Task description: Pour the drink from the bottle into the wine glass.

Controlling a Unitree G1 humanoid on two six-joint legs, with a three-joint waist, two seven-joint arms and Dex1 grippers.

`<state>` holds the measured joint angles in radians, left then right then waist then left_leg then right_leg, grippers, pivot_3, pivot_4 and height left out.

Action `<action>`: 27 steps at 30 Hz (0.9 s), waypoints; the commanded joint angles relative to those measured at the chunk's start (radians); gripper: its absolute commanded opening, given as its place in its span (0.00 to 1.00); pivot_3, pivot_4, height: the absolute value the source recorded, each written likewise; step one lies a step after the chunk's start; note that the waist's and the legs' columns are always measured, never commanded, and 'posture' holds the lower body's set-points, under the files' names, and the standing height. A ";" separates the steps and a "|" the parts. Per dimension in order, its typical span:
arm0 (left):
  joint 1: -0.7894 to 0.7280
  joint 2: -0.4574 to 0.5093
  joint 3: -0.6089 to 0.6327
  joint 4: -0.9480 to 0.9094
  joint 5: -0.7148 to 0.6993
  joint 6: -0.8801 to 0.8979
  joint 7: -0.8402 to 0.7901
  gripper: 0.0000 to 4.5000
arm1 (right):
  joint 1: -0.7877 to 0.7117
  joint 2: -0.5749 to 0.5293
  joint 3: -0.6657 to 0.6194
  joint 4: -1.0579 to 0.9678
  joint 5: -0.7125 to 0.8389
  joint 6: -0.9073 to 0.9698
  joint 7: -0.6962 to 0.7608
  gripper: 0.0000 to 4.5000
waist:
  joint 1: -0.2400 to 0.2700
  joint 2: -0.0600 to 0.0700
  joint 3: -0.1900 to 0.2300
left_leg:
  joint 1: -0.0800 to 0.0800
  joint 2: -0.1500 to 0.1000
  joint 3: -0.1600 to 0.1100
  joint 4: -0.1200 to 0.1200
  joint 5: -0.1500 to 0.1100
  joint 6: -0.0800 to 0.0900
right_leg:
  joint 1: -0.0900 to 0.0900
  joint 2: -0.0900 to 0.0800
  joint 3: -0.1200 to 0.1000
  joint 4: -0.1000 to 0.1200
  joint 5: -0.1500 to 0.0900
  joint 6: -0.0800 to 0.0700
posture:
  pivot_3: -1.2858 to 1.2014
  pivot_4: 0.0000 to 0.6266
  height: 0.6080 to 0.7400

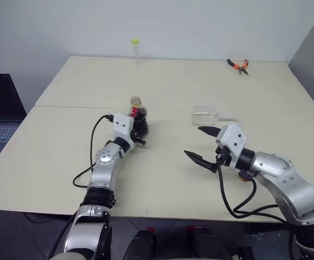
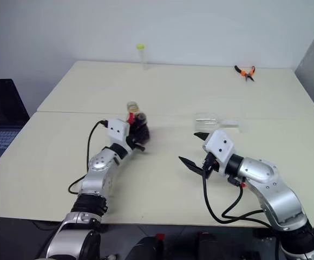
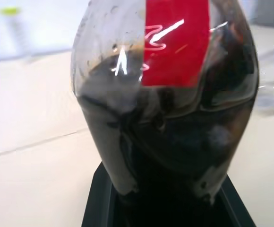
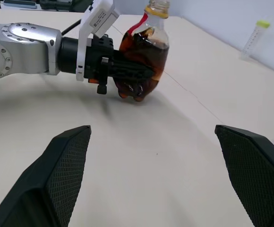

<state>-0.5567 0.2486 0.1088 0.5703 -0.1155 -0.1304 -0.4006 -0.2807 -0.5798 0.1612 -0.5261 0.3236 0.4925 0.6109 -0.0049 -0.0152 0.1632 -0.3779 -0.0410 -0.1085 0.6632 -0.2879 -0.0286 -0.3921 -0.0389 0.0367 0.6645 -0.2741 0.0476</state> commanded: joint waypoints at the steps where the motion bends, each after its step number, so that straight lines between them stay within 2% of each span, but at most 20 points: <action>1: -0.087 0.045 0.061 0.105 -0.001 -0.112 0.057 0.14 | -0.063 0.038 0.040 0.012 -0.038 -0.019 -0.006 1.00 | 0.000 0.000 0.000 | -0.001 0.000 0.000 0.000 0.000 0.000 | -0.001 0.000 0.000 0.000 0.000 0.000 | 0.52 0.24 1.00; 8: -0.212 0.093 0.124 0.394 -0.008 -0.220 0.124 0.14 | -0.125 0.105 0.094 0.075 -0.111 -0.060 -0.006 1.00 | 0.000 -0.002 -0.001 | -0.006 -0.002 0.001 0.001 0.000 -0.001 | -0.007 -0.001 0.001 0.001 0.000 0.000 | 0.52 0.24 1.00; 16: -0.258 0.094 0.142 0.564 -0.007 -0.270 0.131 0.14 | -0.108 0.137 0.099 0.050 -0.115 -0.036 -0.003 1.00 | -0.002 -0.002 -0.001 | -0.008 -0.002 0.002 0.001 0.001 -0.001 | -0.013 -0.001 0.003 0.009 0.000 0.000 | 0.52 0.24 1.00; 21: -0.227 0.075 0.146 0.555 -0.022 -0.284 0.076 0.52 | -0.099 0.138 0.090 0.033 -0.112 -0.020 -0.007 1.00 | -0.005 -0.002 -0.001 | -0.006 -0.002 0.002 0.001 0.001 -0.001 | -0.013 0.000 0.003 0.012 0.000 0.000 | 0.52 0.24 1.00; 27: -0.134 0.056 0.129 0.425 -0.025 -0.295 0.063 0.96 | -0.089 0.137 0.073 0.004 -0.100 0.005 -0.010 1.00 | -0.004 -0.002 -0.001 | -0.006 -0.002 0.003 0.001 0.001 -0.001 | -0.014 -0.001 0.004 0.012 0.000 0.000 | 0.52 0.24 1.00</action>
<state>-0.6906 0.3069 0.2443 1.0599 -0.1347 -0.4163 -0.3253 -0.3671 -0.4464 0.2575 -0.4721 0.2172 0.4946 0.6073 -0.0094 -0.0174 0.1622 -0.3841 -0.0426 -0.1060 0.6646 -0.2873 -0.0294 -0.4057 -0.0399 0.0403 0.6762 -0.2739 0.0471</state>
